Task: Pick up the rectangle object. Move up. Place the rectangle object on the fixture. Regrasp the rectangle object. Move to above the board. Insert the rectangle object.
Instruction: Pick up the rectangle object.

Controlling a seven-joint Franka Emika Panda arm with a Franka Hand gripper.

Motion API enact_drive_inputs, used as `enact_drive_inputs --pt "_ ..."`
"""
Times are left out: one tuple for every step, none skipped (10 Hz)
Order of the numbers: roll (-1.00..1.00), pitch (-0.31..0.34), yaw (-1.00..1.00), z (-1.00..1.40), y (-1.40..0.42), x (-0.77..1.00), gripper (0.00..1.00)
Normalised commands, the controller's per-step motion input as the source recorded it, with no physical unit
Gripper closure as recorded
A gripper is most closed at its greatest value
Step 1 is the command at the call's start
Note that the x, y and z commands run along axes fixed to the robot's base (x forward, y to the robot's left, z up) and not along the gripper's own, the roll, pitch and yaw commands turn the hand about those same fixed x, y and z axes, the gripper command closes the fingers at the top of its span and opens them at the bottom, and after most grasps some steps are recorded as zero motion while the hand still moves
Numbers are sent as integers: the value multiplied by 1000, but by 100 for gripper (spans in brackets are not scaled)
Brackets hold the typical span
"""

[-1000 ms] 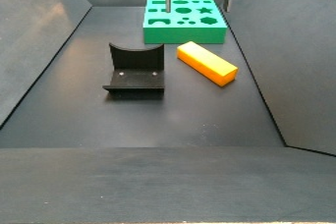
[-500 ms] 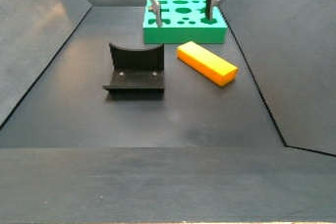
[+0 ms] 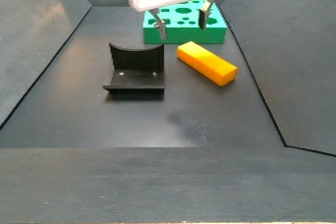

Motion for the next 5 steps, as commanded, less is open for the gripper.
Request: enact_drive_inputs --pt "116 -91 234 -149 -114 -249 0" --pt "140 -110 131 -180 0 -406 0" --pt "107 -117 106 -249 0 -354 0" --pt "94 -121 80 -289 0 -346 0" --pt "40 -116 11 -323 0 -277 0"
